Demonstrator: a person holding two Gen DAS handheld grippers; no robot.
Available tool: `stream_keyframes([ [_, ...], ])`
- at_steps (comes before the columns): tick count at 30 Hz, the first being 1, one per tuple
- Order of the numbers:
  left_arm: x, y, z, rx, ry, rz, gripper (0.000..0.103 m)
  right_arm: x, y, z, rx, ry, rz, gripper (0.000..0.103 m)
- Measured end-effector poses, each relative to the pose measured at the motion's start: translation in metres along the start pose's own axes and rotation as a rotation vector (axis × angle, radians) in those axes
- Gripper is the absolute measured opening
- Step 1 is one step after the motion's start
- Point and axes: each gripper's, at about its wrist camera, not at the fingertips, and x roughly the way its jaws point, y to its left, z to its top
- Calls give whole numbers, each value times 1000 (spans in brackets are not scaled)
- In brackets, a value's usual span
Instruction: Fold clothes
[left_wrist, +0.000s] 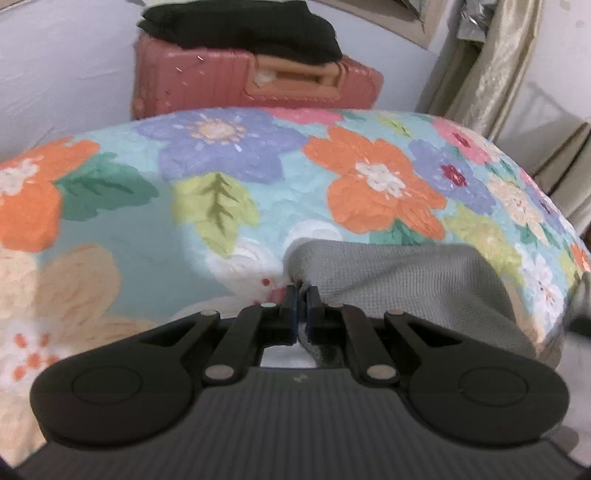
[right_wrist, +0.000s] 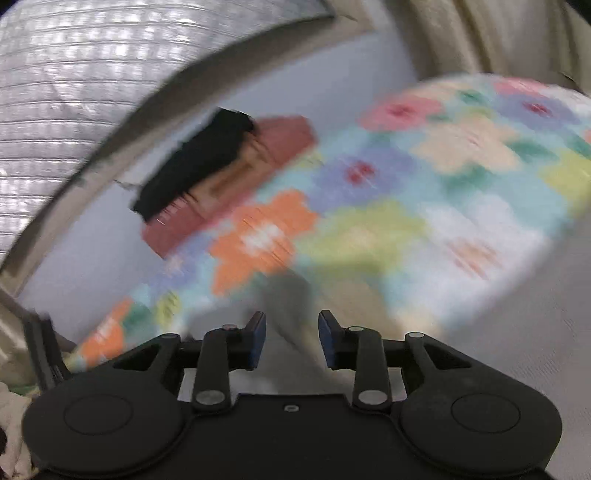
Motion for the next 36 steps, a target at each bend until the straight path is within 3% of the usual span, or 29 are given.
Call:
stream_keyframes([
  [3, -23, -2, -15, -7, 2, -23, 6, -42, -25, -31, 36, -13, -13, 45],
  [4, -30, -2, -21, -9, 3, -31, 10, -57, -32, -42, 47, -23, -21, 53],
  [6, -46, -3, -31, -13, 4, -47, 34, -85, -43, -62, 67, -39, -45, 56],
  [9, -68, -5, -46, -20, 6, -70, 43, -126, -52, -88, 108, -61, -60, 56],
  [14, -100, -40, -96, 129, 147, -87, 50, -189, -43, -125, 91, -75, -79, 57],
  [19, -123, -47, -165, 98, 277, -157, 52, -253, -45, -166, 49, -71, -122, 57],
  [23, -151, -74, -192, 243, 276, -134, 52, -301, -62, -203, 55, -72, -208, 57],
  [29, -190, -103, -240, 288, 398, -284, 54, -356, -98, -268, 110, -11, -402, 57],
  [36, -213, -152, -313, 462, 583, -543, 54, -404, -127, -347, 230, 22, -452, 58],
])
